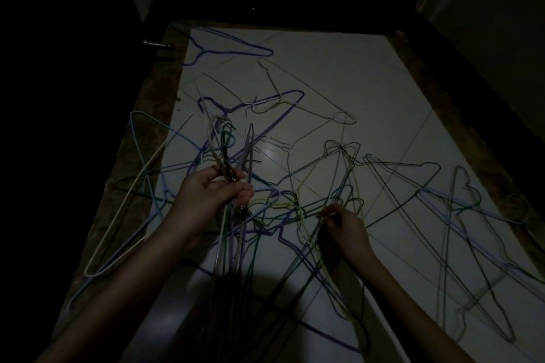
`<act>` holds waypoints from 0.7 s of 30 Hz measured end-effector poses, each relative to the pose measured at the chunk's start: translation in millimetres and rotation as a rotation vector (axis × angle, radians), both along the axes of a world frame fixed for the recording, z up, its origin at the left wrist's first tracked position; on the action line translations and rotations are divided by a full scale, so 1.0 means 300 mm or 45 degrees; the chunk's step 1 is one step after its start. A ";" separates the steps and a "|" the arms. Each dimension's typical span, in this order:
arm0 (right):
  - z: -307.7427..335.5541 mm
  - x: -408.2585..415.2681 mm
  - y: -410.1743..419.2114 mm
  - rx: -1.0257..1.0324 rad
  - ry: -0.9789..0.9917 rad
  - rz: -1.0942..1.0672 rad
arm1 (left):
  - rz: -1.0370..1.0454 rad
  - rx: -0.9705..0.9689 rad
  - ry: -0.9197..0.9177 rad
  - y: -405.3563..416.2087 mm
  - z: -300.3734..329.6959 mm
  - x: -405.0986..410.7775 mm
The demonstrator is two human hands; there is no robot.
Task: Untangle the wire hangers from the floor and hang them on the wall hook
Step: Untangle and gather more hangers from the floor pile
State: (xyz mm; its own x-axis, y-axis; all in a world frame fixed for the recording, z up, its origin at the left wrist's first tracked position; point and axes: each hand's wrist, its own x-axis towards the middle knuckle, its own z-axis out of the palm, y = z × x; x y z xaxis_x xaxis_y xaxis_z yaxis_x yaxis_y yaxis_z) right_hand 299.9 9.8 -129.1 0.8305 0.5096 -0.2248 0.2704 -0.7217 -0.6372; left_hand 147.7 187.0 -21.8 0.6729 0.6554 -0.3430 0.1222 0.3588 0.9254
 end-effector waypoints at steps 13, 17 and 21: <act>0.055 -0.113 0.033 0.078 0.063 0.031 | 0.004 -0.002 -0.035 0.000 0.000 0.003; 0.122 -0.118 0.041 0.384 0.180 -0.090 | 0.012 0.008 -0.053 0.006 0.006 0.006; 0.110 -0.093 0.052 0.394 -0.026 -0.059 | -0.007 0.065 -0.033 0.021 0.004 0.004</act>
State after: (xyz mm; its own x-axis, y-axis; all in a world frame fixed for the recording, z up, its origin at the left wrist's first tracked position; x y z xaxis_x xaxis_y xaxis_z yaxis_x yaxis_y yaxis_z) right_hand 272.1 25.3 -96.2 0.8574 0.5124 -0.0480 0.2566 -0.5065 -0.8232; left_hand 149.0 193.4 -20.6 0.6850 0.6676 -0.2916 0.0998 0.3105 0.9453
